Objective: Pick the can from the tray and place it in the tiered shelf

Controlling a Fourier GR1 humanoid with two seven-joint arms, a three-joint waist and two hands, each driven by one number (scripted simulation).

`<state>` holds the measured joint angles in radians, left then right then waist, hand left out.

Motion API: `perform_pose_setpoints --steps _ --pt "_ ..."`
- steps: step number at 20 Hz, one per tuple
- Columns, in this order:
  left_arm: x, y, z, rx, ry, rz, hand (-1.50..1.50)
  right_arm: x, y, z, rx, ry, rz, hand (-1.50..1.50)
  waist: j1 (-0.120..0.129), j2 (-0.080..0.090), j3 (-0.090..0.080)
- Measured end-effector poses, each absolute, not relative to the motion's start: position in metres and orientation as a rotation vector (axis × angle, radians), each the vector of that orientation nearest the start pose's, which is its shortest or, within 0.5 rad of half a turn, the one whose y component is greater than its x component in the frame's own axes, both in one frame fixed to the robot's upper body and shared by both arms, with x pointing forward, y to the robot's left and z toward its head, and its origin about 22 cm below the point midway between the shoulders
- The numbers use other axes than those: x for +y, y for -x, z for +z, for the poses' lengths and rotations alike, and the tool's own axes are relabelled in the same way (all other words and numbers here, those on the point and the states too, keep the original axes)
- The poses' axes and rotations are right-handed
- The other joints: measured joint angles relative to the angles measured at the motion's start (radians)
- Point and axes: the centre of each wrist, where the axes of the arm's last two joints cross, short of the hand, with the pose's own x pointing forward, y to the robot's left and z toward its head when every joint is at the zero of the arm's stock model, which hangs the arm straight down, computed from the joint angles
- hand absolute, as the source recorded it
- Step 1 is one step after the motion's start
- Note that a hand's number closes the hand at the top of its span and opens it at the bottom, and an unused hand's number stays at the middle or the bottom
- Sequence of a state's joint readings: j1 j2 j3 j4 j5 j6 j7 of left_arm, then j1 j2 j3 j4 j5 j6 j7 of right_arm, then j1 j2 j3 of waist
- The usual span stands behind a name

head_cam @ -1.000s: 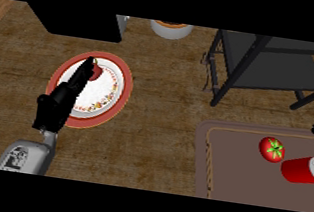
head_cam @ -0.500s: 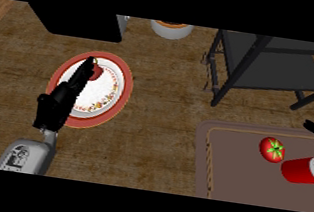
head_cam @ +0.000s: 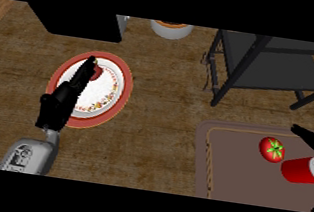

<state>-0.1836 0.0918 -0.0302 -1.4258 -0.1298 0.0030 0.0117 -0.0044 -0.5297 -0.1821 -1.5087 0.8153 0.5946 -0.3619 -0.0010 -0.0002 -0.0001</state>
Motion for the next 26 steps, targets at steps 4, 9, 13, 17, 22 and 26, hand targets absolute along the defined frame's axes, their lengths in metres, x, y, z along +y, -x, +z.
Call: perform_pose_setpoints --steps 4,9,13,17,22,26 --pt "0.223 -0.282 0.015 -1.575 -0.107 -0.249 0.00 -0.395 -0.242 0.060 -1.154 0.474 1.293 -1.50 0.001 0.000 0.000" --pt "0.224 -0.279 0.012 -1.570 -0.104 -0.256 0.00 -0.392 -0.239 0.051 -1.138 0.468 1.353 1.50 0.000 0.000 0.000" --pt "0.222 -0.282 0.013 -1.573 -0.107 -0.260 0.00 -0.397 -0.245 0.048 -1.163 0.505 1.413 1.50 0.002 -0.001 -0.002" --pt "0.219 -0.284 0.016 -1.573 -0.109 -0.255 0.00 -0.403 -0.239 0.049 -1.202 0.520 1.418 1.50 0.000 -0.001 -0.001" --pt "0.228 -0.287 0.013 -1.571 -0.113 -0.254 0.00 -0.371 -0.232 0.042 -1.248 0.530 1.360 1.50 -0.004 -0.002 -0.002" --pt "0.227 -0.284 0.014 -1.567 -0.107 -0.256 0.00 -0.292 -0.232 0.027 -1.245 0.583 1.236 1.50 -0.001 -0.009 -0.007"
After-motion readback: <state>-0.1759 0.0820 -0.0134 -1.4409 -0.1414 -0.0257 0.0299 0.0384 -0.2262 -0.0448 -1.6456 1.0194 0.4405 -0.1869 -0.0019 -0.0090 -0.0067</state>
